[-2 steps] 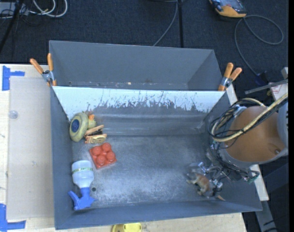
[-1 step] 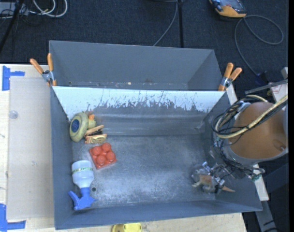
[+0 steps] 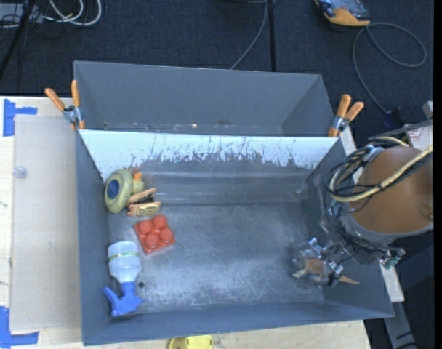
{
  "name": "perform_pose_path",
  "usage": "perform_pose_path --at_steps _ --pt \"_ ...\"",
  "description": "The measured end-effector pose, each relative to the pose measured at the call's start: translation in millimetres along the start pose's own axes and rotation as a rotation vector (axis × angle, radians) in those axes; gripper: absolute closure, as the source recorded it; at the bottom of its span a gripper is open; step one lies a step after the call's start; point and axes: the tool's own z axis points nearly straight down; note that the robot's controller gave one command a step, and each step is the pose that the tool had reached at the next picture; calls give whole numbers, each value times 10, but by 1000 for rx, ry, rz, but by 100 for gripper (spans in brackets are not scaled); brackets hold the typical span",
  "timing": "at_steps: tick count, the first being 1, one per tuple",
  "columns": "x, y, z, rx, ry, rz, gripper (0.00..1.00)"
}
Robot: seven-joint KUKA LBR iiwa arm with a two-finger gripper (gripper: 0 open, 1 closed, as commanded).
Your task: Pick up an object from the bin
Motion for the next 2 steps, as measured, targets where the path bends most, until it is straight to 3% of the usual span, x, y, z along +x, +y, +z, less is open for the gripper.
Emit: perform_pose_path --at_steps 2 --pt "-5 6 -271 -1 0 2 100"
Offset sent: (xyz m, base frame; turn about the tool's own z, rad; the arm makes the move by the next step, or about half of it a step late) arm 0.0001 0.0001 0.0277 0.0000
